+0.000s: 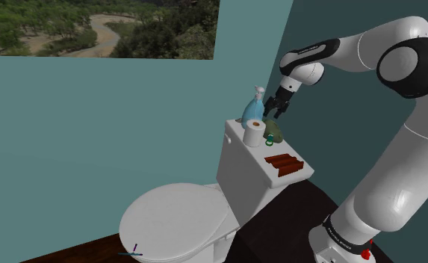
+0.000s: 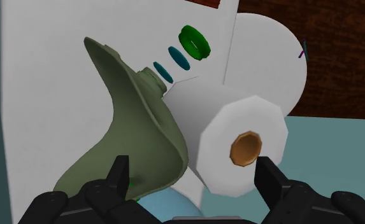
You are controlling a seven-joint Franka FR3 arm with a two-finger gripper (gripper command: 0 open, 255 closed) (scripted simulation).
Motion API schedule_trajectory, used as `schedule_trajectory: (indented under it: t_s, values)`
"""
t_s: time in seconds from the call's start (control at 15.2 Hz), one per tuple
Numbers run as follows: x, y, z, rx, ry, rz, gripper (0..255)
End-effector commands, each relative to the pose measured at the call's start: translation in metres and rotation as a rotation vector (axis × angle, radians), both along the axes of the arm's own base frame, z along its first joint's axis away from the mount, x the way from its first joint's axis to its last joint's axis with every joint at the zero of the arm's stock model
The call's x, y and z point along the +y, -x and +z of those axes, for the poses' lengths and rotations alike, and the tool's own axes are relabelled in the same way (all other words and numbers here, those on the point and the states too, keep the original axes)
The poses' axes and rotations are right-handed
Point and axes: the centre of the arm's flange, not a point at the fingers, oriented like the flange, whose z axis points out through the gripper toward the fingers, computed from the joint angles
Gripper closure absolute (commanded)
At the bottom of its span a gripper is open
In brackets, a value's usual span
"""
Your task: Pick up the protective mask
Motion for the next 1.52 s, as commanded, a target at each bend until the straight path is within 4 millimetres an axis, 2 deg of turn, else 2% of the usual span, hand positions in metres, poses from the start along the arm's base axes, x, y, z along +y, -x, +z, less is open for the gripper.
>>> schedule_trajectory:
  t_s: [0.0, 0.13, 0.26, 0.33, 0.92, 1.45]
  values:
    - [-0.001, 0.0, -0.01, 0.0, 0.0, 0.0, 0]
    - [-0.001, 0.0, -0.024, 0.0, 0.0, 0.0, 0]
    - [-0.001, 0.0, -0.024, 0.0, 0.0, 0.0, 0]
    - [0.0, 0.0, -0.024, 0.0, 0.0, 0.0, 255]
    - [-0.001, 0.0, -0.024, 0.0, 0.0, 0.0, 255]
    - [-0.001, 0.0, 0.019, 0.0, 0.0, 0.0, 255]
